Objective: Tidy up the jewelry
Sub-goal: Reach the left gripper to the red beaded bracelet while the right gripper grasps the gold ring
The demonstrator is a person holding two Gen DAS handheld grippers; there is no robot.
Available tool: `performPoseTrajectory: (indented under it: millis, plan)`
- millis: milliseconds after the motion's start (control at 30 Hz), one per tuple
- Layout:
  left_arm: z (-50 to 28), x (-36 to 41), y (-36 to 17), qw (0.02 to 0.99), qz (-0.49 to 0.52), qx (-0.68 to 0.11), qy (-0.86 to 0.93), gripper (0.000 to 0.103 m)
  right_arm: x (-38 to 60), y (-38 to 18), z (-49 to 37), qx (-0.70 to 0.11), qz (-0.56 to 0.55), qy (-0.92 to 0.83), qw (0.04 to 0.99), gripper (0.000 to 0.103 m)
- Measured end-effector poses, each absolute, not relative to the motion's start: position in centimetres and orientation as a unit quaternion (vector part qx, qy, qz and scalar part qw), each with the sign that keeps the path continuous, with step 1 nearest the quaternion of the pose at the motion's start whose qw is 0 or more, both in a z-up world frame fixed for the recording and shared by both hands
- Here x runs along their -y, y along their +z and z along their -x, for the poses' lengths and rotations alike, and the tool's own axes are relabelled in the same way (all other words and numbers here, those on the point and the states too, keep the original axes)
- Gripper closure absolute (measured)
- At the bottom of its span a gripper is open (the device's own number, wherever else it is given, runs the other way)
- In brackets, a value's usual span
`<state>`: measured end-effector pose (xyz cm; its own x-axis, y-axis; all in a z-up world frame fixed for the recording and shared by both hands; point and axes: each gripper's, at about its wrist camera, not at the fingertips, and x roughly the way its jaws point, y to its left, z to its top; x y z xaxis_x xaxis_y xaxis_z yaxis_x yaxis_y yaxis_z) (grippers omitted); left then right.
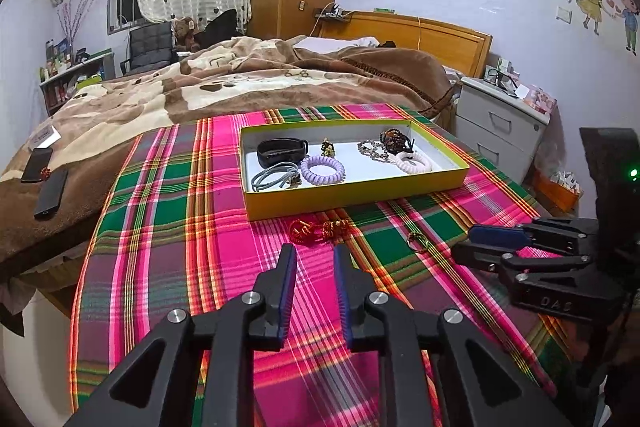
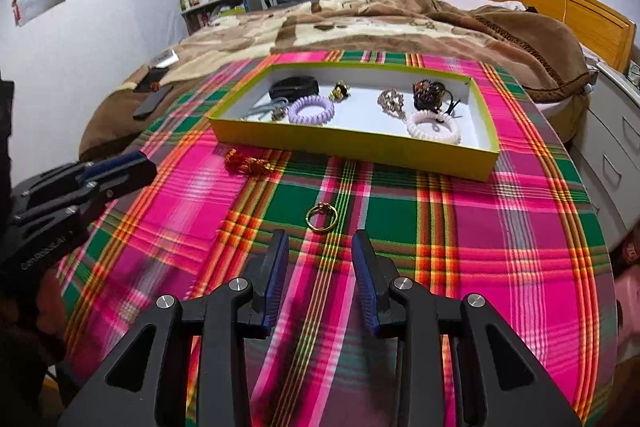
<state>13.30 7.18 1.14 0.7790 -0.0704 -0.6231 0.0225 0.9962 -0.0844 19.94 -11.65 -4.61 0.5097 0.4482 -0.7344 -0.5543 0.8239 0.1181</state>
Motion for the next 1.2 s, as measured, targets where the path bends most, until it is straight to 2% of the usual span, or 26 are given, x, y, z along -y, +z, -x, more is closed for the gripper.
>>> performPoseTrajectory:
  millis: [600, 667, 767, 900, 933, 967, 1200]
  plan:
    - [-16.3, -8.7, 0.0, 0.934, 0.051, -0.353, -0.023, 0.084, 8.3, -6.7, -22.0, -0.427, 0.124, 0.282, 0.850, 0.070]
    - [-16.6, -8.6, -0.2, 0.932, 0.053, -0.357, -0.027, 0.084, 8.2, -6.7, -22.0, -0.426, 0.127, 0.281, 0.850, 0.079]
    - [-17.2, -8.5, -0.5, 0.929, 0.054, -0.364, -0.032, 0.084, 8.3, -6.7, -22.2, -0.426, 0.127, 0.279, 0.851, 0.082]
    - [-18.0, -8.1, -0.9, 0.925, 0.055, -0.374, -0.046, 0.073, 8.8, -6.6, -22.2, -0.427, 0.116, 0.279, 0.852, 0.088]
    - [-18.2, -7.9, -1.0, 0.924, 0.053, -0.376, -0.047, 0.073, 9.0, -6.5, -22.2, -0.427, 0.113, 0.280, 0.852, 0.095]
    - [-18.4, -7.8, -1.1, 0.923, 0.051, -0.377, -0.049, 0.073, 9.1, -6.5, -22.2, -0.428, 0.112, 0.279, 0.852, 0.097]
    - [-20.1, -8.1, -1.5, 0.920, 0.048, -0.386, -0.053, 0.072, 10.0, -6.4, -22.3, -0.433, 0.089, 0.289, 0.849, 0.097]
